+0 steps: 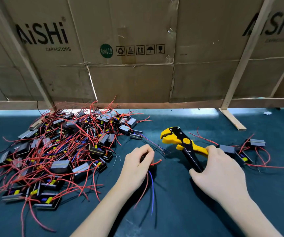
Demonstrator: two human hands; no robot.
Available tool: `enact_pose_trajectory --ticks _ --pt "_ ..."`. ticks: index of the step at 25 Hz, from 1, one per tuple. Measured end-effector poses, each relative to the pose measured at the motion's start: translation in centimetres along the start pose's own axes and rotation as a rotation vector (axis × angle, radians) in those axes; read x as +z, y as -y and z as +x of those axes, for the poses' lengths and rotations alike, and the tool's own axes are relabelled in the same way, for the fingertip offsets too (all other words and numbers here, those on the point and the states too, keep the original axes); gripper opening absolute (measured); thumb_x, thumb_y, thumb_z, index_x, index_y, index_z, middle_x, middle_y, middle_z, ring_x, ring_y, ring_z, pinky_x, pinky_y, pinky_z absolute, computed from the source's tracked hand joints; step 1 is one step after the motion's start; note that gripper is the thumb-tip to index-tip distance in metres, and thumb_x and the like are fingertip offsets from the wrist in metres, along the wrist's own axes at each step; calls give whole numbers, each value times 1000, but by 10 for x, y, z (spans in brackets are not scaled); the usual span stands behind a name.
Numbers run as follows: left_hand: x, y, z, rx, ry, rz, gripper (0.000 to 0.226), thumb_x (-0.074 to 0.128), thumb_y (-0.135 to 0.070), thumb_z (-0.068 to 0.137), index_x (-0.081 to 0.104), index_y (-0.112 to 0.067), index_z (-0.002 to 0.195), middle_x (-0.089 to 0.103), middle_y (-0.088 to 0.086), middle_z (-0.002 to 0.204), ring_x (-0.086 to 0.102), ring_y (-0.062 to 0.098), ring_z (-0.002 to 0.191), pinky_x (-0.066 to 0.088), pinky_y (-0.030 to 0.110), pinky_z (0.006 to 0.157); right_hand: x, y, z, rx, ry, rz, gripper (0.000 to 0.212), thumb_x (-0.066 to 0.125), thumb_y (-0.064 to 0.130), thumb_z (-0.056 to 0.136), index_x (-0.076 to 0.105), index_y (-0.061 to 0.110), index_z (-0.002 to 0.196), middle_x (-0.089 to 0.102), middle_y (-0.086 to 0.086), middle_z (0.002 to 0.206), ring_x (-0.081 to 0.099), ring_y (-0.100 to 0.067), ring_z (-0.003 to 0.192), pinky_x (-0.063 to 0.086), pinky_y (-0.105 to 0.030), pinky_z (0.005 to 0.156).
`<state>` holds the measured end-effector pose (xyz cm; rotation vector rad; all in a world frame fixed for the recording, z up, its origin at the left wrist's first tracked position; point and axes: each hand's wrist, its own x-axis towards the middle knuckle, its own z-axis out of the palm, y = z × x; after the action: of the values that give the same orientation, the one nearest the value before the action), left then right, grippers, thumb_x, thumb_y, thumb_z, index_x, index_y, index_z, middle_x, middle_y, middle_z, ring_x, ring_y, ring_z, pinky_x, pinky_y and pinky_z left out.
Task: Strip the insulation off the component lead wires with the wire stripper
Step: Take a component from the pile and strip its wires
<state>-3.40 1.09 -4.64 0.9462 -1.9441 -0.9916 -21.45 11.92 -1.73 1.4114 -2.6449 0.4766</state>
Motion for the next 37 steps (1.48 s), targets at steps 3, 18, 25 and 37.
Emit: enact_pose_trajectory --ticks 3,18,25,37 --pt "-2 2 1 6 3 -44 29 49 -29 89 47 -17 63 50 -3 62 45 13 67 39 37 68 2 1 0 -38 -36 -80 50 61 56 71 44 24 106 49 8 91 45 -19 79 32 -29 65" --pt "-8 7 4 -25 84 -85 25 46 -24 85 46 -17 61 57 -3 58 43 16 66 34 34 71 12 -6 -3 -196 -206 -46 51 77 59 62 58 22 92 58 7 77 59 -27 69 27 -30 57" --pt "-13 7 4 -22 100 -46 26 45 -25 85 46 -22 59 58 -5 58 44 14 67 36 35 70 3 -4 -3 -161 -145 -104 42 70 61 68 57 26 86 59 9 72 64 -24 75 28 -29 54" --pt "-37 -8 2 78 261 8 14 56 -19 92 70 -23 92 66 -13 104 57 4 98 42 26 84 13 -12 4 -174 -352 -17 58 88 43 53 62 6 90 59 -6 73 62 -35 73 42 -38 61"
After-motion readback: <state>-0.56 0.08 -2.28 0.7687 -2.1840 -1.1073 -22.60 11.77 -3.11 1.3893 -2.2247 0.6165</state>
